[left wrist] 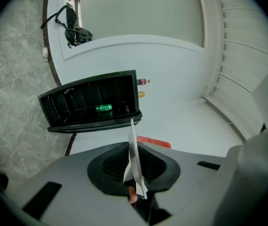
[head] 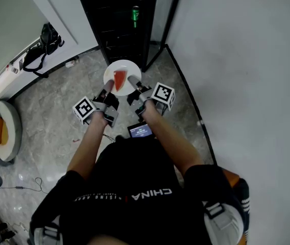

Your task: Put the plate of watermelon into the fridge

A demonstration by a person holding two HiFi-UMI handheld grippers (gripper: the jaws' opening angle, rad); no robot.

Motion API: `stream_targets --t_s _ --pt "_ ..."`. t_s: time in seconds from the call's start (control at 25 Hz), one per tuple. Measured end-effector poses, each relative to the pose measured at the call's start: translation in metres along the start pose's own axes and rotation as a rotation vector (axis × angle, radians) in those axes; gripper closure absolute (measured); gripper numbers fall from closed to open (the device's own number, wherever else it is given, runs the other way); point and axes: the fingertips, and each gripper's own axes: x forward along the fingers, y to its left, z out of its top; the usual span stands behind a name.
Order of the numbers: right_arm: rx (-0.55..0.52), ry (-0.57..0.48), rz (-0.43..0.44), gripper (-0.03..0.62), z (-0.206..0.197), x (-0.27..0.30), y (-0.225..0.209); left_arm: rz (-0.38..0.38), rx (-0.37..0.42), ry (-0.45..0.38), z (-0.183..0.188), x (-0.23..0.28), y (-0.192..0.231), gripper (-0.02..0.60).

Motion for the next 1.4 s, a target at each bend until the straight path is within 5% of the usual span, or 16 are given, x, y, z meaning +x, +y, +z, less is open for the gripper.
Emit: stream_targets --t_s 1.4 --pt "0.025 -0.005 -0.014 0.571 -0.002 -0.007 0.011 -0.008 -0.024 0.023 -0.004 -0.001 -0.015 0.552"
